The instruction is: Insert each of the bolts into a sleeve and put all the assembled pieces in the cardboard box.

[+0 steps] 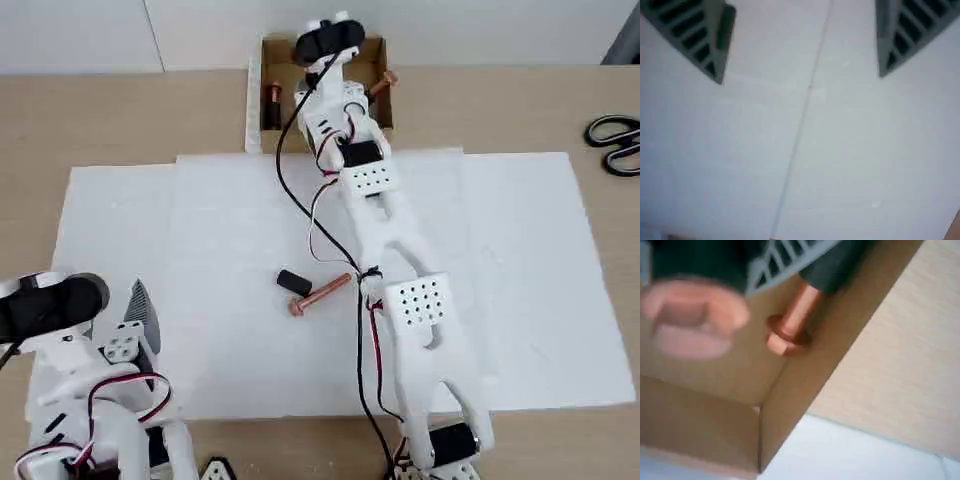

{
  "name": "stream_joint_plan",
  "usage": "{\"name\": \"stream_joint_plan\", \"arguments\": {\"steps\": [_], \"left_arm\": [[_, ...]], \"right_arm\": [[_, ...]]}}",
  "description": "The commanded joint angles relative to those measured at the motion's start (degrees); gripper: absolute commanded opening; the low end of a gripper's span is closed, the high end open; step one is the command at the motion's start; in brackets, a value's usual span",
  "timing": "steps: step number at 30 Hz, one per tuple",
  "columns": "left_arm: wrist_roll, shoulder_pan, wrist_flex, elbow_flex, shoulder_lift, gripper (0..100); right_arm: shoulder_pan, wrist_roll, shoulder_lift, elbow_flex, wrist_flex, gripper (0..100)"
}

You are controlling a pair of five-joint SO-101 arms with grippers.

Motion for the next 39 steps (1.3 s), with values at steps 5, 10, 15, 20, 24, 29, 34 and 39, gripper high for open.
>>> {"name": "stream_joint_plan", "arguments": {"steps": [5, 10, 15, 20, 24, 29, 34, 39], "left_arm": [[-0.26, -0.09, -0.88, -0.04, -0.09, 19], [-0.26, -0.09, -0.88, -0.04, -0.09, 19], [-0.26, -0.09, -0.88, -0.04, -0.09, 19], [-0.26, -0.09, -0.88, -0.04, -0.09, 19], [-0.26, -0.09, -0.88, -0.04, -0.09, 19], [-0.26, -0.09, -0.88, -0.04, -0.09, 19], [-0.26, -0.09, -0.88, -0.04, -0.09, 19], [-0.26, -0.09, -0.88, -0.04, -0.09, 19]], "right_arm": [[0.48, 0.62, 6.29, -13.19, -1.54, 6.5], [0.66, 0.70, 8.31, -14.15, -1.45, 13.0], [0.75, 0.70, 8.31, -14.15, -1.45, 13.1], [0.75, 0.70, 8.31, -14.24, -1.45, 13.2], [0.75, 0.70, 8.22, -17.05, -0.40, 13.0], [0.31, 0.62, 8.22, -31.74, 14.20, 13.0], [0.57, 0.35, 1.01, -30.95, 26.42, 13.0], [0.13, 0.26, -9.89, -30.86, 44.97, 13.0]]}}
